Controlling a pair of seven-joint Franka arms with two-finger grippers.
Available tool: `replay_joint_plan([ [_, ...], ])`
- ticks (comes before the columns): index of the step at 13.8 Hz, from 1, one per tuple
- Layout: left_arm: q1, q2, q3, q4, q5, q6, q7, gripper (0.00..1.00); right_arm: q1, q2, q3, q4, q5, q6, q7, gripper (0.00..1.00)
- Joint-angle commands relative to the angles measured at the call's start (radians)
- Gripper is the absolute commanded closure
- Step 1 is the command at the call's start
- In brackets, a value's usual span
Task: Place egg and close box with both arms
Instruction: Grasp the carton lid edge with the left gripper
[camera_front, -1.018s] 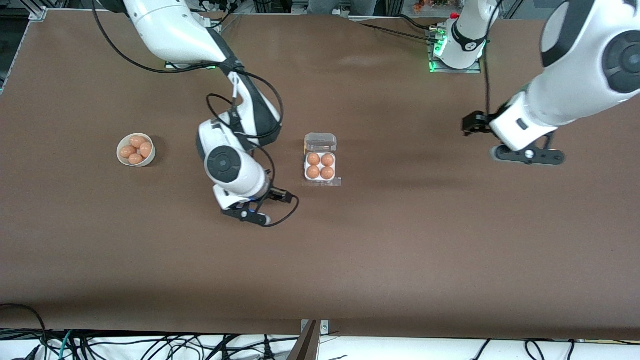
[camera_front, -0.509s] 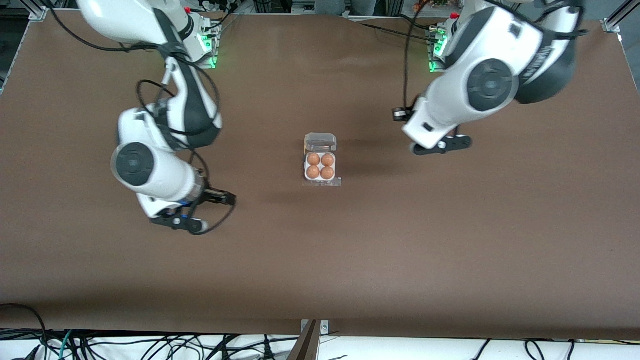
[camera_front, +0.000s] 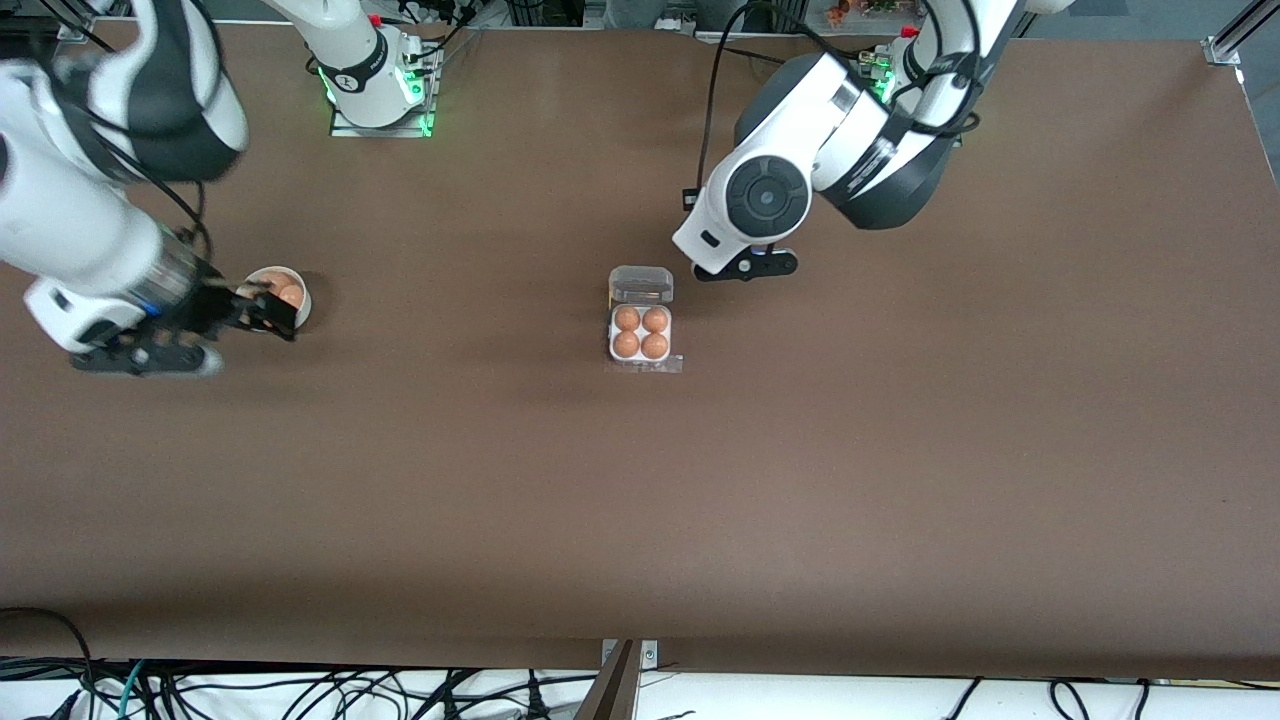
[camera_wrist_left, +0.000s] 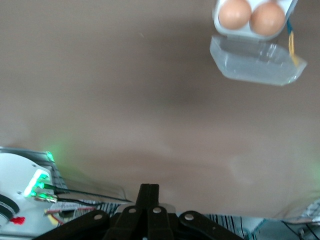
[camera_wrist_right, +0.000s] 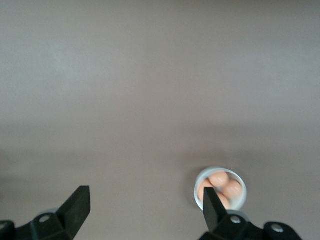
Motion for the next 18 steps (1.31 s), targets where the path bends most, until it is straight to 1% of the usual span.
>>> replay_joint_plan([
  [1, -0.063, 0.086, 0.015, 0.031, -0.041, -0.016, -0.008, 1.00, -0.048, -0.088, 0.026, -0.006, -0.022, -0.105, -0.056, 0.00],
  [3, -0.092, 0.131, 0.015, 0.033, -0.059, 0.015, -0.008, 1.00, -0.056, -0.089, 0.023, 0.061, -0.024, -0.200, -0.056, 0.00],
  [5, -0.113, 0.159, 0.015, 0.033, -0.081, 0.050, -0.012, 1.00, -0.073, -0.089, 0.023, 0.101, -0.013, -0.252, -0.058, 0.00],
  [8, -0.144, 0.177, 0.015, 0.033, -0.084, 0.156, -0.077, 1.00, -0.082, -0.095, 0.021, 0.080, -0.009, -0.253, -0.043, 0.00],
  [13, -0.170, 0.208, 0.015, 0.037, -0.081, 0.291, -0.133, 1.00, -0.094, -0.075, 0.023, 0.081, -0.006, -0.246, -0.050, 0.00],
  [16, -0.187, 0.258, 0.015, 0.094, -0.079, 0.297, -0.165, 1.00, -0.091, -0.075, 0.027, 0.083, -0.006, -0.245, -0.038, 0.00],
  [18, -0.186, 0.275, 0.018, 0.117, -0.078, 0.300, -0.165, 1.00, -0.091, -0.075, 0.027, 0.084, -0.006, -0.245, -0.035, 0.00],
])
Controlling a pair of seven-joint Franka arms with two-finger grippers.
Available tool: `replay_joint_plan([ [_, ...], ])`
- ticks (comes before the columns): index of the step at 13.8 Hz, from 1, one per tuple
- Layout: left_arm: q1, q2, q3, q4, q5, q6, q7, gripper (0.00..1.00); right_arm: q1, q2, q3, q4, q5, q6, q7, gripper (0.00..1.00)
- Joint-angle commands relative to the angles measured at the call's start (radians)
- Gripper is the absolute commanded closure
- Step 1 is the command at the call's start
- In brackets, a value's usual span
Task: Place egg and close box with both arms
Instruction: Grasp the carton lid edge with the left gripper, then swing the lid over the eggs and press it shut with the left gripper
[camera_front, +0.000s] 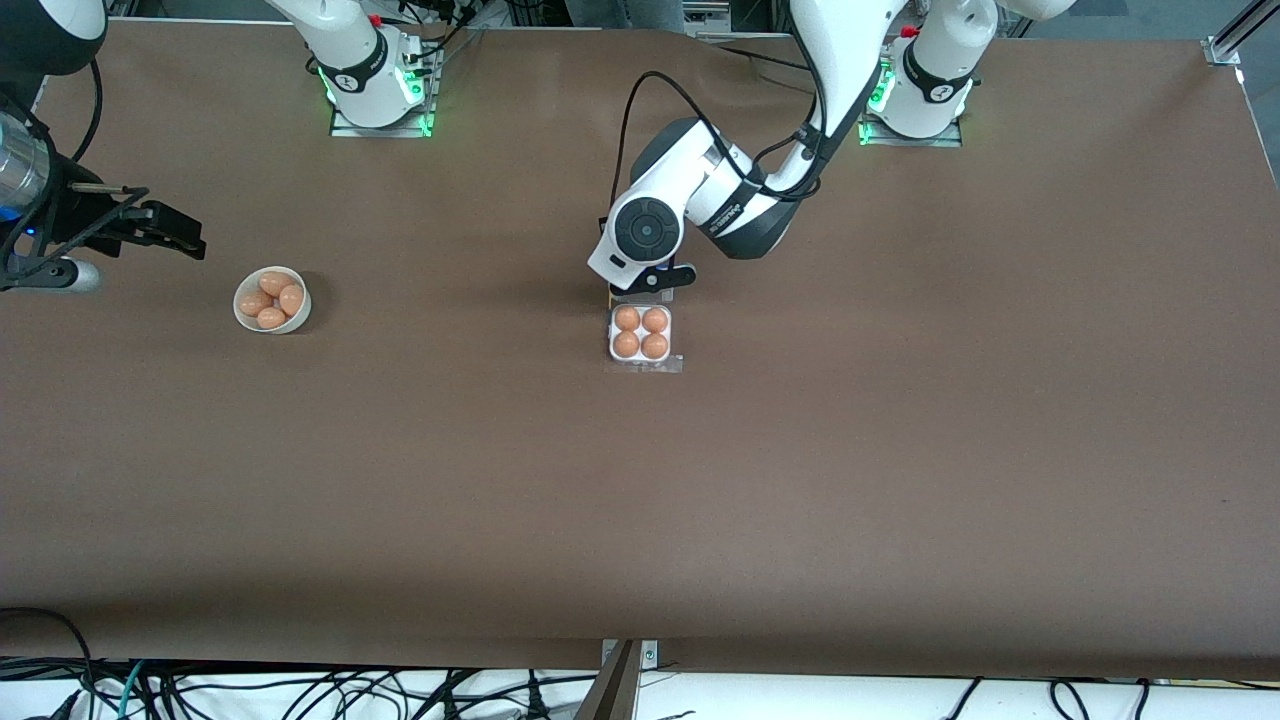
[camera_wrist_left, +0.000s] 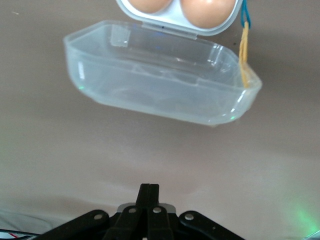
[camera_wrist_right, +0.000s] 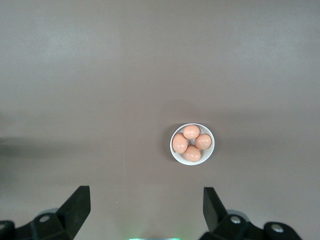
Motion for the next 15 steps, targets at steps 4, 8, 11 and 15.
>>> replay_joint_plan([
  [4, -0.006, 0.051, 0.023, 0.070, -0.015, 0.029, -0.017, 1.00, -0.016, -0.004, 0.019, 0.009, 0.002, -0.005, 0.008, 0.00],
  [8, 0.002, 0.051, 0.040, 0.070, -0.012, 0.052, -0.014, 1.00, -0.016, -0.004, 0.017, 0.009, 0.005, -0.002, 0.008, 0.00],
  [11, 0.003, 0.054, 0.044, 0.070, -0.012, 0.064, -0.008, 1.00, -0.016, -0.004, 0.017, 0.009, 0.014, 0.007, 0.008, 0.00],
  [15, 0.012, 0.054, 0.061, 0.088, -0.012, 0.066, -0.008, 1.00, -0.018, -0.003, 0.016, 0.009, 0.027, 0.007, 0.008, 0.00],
])
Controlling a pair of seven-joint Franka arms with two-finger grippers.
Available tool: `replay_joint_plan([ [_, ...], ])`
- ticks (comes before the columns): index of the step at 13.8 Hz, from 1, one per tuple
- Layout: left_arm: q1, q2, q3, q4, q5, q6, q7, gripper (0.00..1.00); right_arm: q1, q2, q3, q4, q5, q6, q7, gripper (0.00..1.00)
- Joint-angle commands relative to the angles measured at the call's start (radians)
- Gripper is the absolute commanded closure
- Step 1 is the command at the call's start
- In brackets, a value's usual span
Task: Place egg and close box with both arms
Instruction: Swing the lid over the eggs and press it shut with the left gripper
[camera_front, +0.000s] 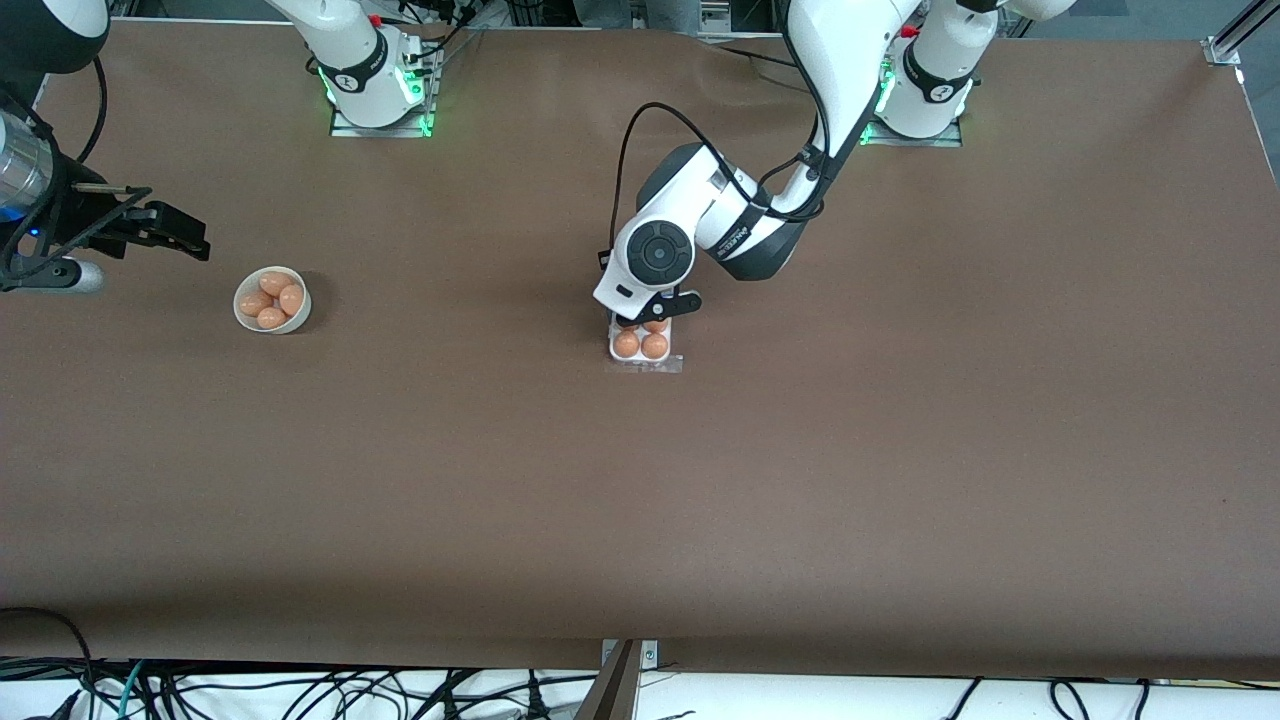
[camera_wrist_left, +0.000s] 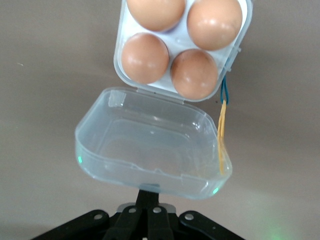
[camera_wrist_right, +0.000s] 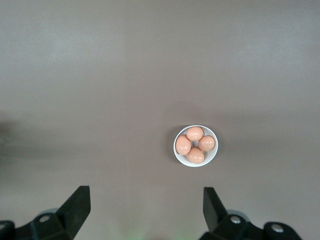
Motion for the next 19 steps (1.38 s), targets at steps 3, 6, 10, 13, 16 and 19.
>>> replay_joint_plan([
  [3, 0.006, 0.028, 0.030, 0.091, -0.012, -0.006, -0.003, 1.00, -0.017, -0.004, 0.013, 0.009, 0.015, 0.000, 0.006, 0.00],
  [6, 0.007, 0.031, 0.053, 0.121, -0.012, -0.004, -0.002, 1.00, -0.017, -0.003, 0.013, 0.008, 0.015, -0.001, 0.006, 0.00],
  [10, 0.007, 0.040, 0.069, 0.123, -0.010, 0.045, 0.000, 1.00, -0.017, -0.003, 0.013, 0.008, 0.015, -0.001, 0.006, 0.00],
  [13, 0.007, 0.028, 0.111, 0.125, 0.073, 0.030, 0.009, 0.86, -0.017, -0.003, 0.013, 0.008, 0.015, -0.001, 0.006, 0.00],
  [16, 0.059, -0.007, 0.121, 0.128, 0.236, -0.037, 0.056, 0.47, -0.017, -0.003, 0.011, 0.008, 0.015, -0.001, 0.006, 0.00],
  [19, 0.182, -0.067, 0.121, 0.160, 0.318, -0.166, 0.278, 0.27, -0.017, -0.003, 0.011, 0.008, 0.015, -0.001, 0.006, 0.00],
])
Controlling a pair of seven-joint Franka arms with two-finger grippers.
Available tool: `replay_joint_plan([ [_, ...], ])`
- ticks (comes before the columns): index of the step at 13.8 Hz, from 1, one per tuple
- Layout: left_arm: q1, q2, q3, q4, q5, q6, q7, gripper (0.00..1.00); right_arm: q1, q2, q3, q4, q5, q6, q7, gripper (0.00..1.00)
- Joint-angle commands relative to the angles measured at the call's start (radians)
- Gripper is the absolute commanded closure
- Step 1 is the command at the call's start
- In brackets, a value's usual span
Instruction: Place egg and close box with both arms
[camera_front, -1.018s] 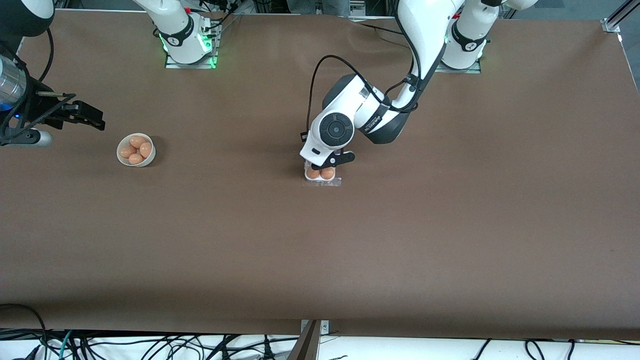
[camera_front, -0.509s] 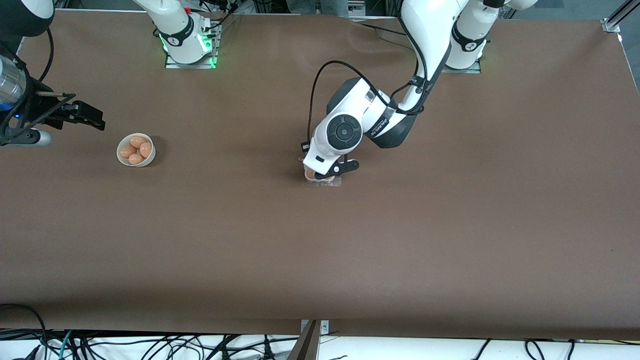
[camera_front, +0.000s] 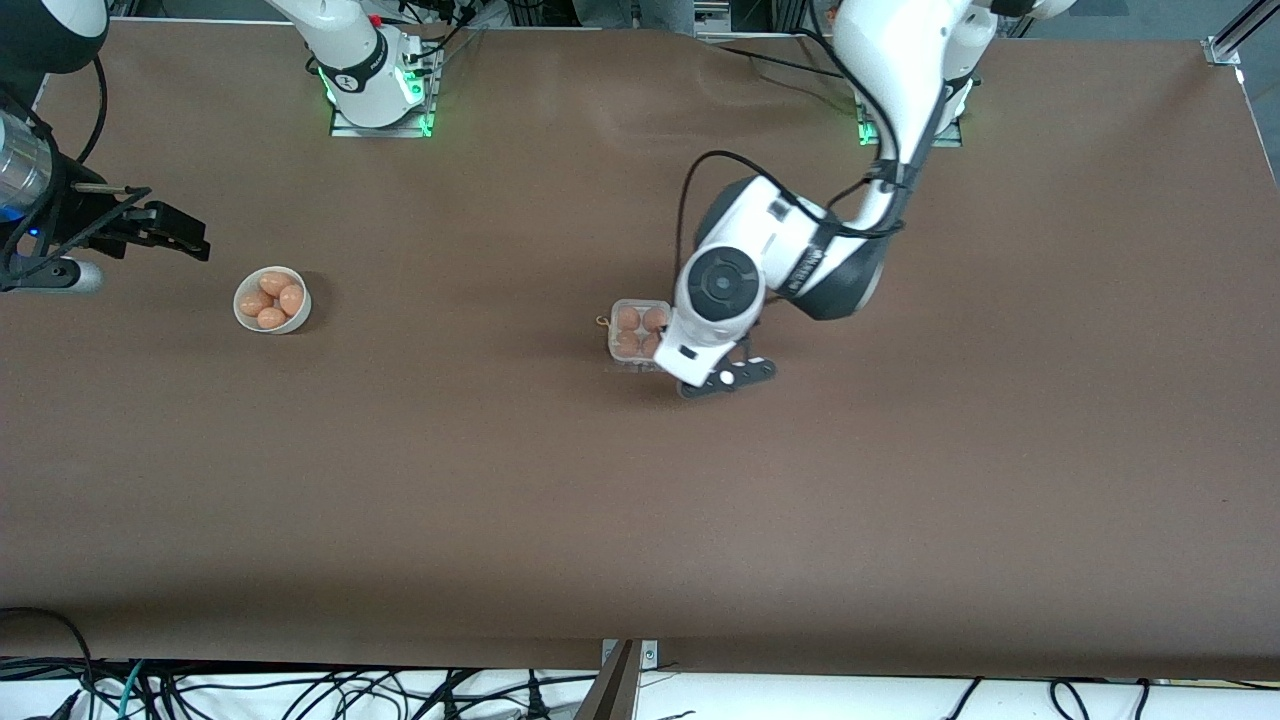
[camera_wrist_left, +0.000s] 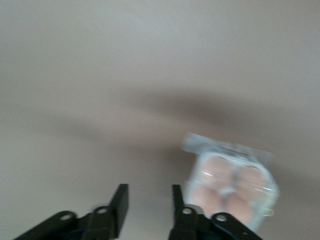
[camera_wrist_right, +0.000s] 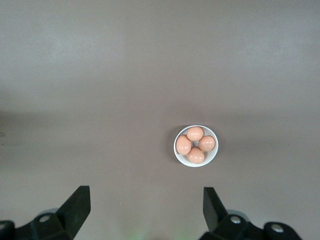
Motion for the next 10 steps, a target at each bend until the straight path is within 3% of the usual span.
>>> replay_joint_plan([
  [1, 0.117, -0.070, -0.008, 0.035, 0.069, -0.110, 0.180, 0.23, -0.016, -0.003, 0.011, 0.007, 0.014, -0.002, 0.006, 0.00],
  [6, 0.253, -0.080, -0.008, 0.063, 0.219, -0.116, 0.271, 0.11, -0.016, -0.003, 0.011, 0.007, 0.014, -0.002, 0.006, 0.00],
  [10, 0.372, -0.097, -0.011, 0.100, 0.221, -0.110, 0.323, 0.00, -0.016, -0.003, 0.011, 0.007, 0.014, -0.003, 0.006, 0.00],
])
